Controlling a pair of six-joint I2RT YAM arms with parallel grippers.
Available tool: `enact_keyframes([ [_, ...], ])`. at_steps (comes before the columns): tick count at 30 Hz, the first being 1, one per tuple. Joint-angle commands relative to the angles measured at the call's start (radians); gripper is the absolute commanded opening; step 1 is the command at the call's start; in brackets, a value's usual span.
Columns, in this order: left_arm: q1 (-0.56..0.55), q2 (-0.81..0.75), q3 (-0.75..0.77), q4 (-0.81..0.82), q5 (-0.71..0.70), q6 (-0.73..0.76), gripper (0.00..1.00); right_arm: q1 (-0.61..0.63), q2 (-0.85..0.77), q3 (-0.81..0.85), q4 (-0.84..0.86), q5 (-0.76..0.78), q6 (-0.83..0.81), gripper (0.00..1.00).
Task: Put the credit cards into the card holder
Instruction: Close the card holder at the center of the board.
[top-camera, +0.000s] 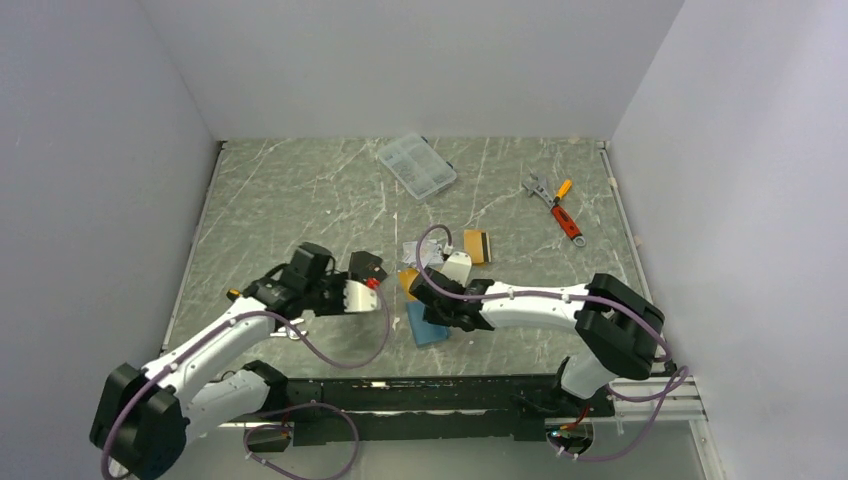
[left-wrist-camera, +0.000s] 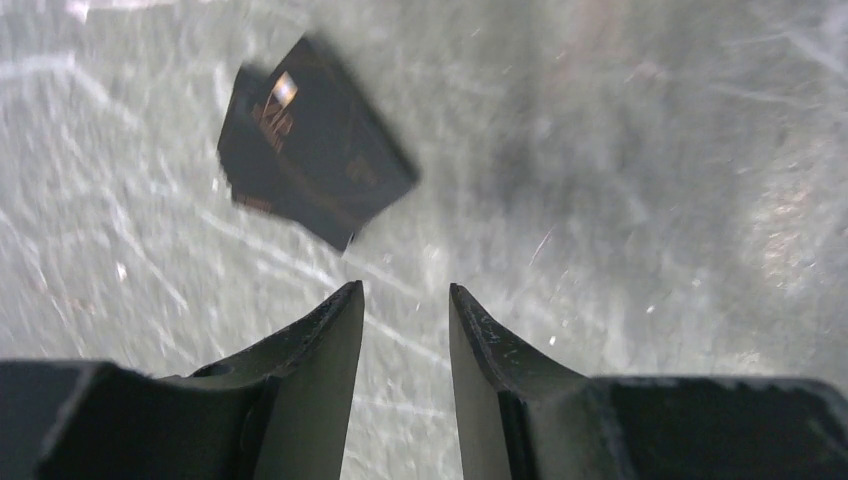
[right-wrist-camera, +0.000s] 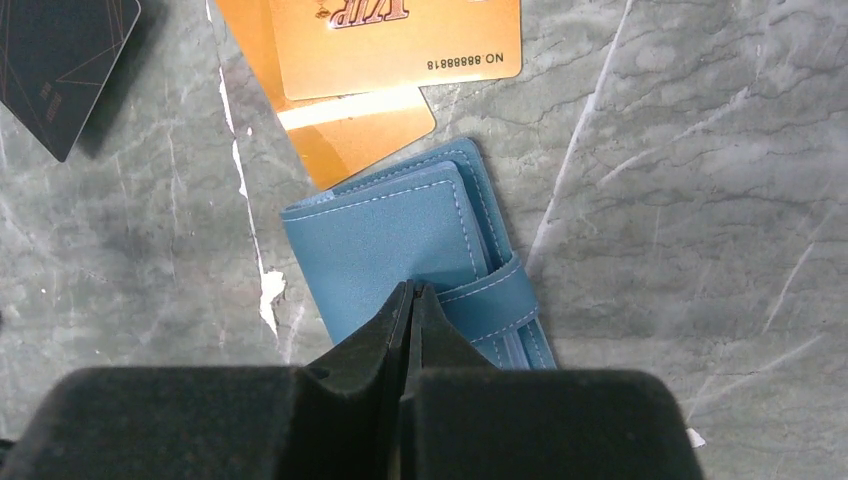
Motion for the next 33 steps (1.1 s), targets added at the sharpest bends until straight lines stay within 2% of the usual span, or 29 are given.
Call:
enact_keyframes([
  [1, 0.19, -0.063, 0.043, -0.083, 0.188, -0.01, 0.43, 0.059, 0.062, -0.099, -0.251, -0.073, 0.005, 0.0],
  [7, 0.441, -0.035, 0.167, -0.183, 0.34, -0.033, 0.45, 0.115, 0.074, -0.139, -0.239, -0.058, 0.058, 0.0],
  [12, 0.561, -0.007, 0.26, -0.244, 0.378, -0.07, 0.46, 0.178, 0.088, -0.17, -0.236, -0.04, 0.103, 0.0],
  [24, 0.583, -0.019, 0.361, -0.281, 0.297, -0.174, 0.46, 0.326, 0.189, -0.125, -0.321, 0.041, 0.155, 0.0],
  [33, 0.643, 0.006, 0.455, -0.309, 0.272, -0.234, 0.46, 0.414, 0.29, -0.078, -0.332, 0.019, 0.155, 0.0],
])
